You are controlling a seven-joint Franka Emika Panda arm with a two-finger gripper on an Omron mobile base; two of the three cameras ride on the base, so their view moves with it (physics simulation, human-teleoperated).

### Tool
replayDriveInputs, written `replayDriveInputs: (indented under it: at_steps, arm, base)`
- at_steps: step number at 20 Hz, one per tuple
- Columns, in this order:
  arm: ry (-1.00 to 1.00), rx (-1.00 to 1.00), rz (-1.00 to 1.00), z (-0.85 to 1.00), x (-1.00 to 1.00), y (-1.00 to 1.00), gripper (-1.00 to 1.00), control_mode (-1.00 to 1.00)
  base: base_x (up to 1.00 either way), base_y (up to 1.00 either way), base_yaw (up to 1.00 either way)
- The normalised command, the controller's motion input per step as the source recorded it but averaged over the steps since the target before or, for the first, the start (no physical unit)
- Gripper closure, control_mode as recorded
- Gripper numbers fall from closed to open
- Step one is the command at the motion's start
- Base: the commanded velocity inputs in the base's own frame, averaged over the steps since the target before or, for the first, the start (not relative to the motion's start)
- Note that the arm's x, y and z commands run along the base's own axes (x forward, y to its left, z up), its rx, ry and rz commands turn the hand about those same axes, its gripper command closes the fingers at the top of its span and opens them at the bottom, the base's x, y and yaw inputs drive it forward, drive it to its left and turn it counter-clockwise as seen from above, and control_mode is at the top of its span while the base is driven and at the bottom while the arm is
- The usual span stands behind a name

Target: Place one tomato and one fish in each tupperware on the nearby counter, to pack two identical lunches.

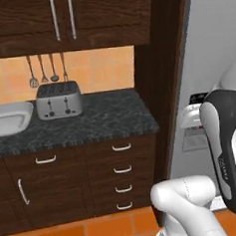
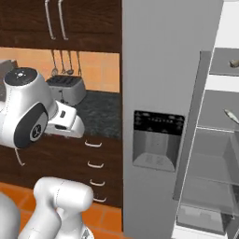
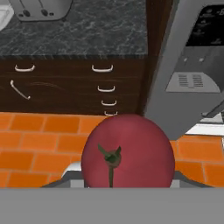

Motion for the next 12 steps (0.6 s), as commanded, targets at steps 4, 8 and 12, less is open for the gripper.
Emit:
replayDriveInputs:
  at_steps: [4,8,12]
  arm:
    - [0.0,0.0,0.0,0.0,0.0,0.0,1.0,1.0]
    - [0.0,0.0,0.0,0.0,0.0,0.0,1.0,1.0]
    - [0.0,0.0,0.0,0.0,0.0,0.0,1.0,1.0]
  base:
    - [0.06,1.0,-0.08]
    - [0.05,1.0,-0.07]
    - [0.1,1.0,-0.08]
